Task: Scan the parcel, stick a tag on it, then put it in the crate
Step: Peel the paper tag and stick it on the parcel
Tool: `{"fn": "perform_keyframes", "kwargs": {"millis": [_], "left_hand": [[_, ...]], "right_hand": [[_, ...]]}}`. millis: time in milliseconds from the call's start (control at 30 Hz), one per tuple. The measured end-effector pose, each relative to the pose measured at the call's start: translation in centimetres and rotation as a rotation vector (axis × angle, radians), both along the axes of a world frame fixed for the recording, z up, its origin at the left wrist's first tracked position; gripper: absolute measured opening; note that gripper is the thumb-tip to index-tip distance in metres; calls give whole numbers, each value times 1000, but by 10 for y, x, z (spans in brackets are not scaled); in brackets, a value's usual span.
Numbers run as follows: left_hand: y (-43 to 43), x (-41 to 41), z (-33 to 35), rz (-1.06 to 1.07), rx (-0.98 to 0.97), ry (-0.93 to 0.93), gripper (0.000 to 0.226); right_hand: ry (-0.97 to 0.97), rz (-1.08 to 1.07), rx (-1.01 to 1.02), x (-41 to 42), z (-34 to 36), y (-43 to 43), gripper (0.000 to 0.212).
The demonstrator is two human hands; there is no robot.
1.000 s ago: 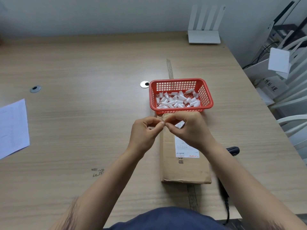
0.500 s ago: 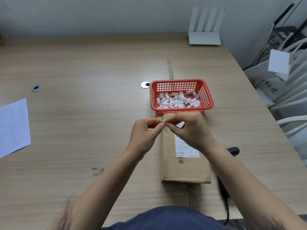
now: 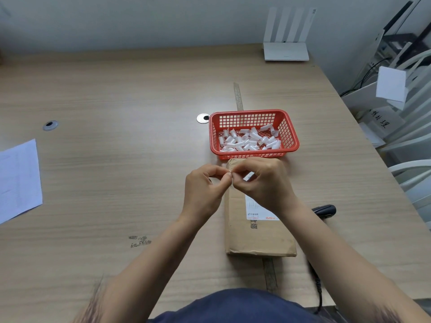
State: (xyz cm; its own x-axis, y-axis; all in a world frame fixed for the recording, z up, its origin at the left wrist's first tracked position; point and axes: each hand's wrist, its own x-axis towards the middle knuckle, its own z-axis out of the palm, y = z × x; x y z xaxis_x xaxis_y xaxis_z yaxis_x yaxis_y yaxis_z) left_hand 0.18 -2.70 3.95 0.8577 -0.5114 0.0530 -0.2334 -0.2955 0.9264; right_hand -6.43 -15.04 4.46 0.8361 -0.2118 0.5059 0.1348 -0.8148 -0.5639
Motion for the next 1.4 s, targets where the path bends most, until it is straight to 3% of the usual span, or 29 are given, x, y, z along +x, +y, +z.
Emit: {"fn": "perform_keyframes", "kwargs": {"millis": [367, 600, 1067, 1400], "left_hand": [[2, 0, 2, -56, -96, 61, 21], [4, 2, 7, -77, -102, 79, 24], [9, -3, 11, -100, 80, -235, 8], [8, 1, 1, -160, 26, -237, 8]], "right_hand": [[-56, -57, 113, 1, -6, 5, 8], [74, 10, 332, -5, 2, 2, 14], [145, 61, 15, -6, 12, 1, 13], [122, 4, 77, -6, 6, 5, 6]]}}
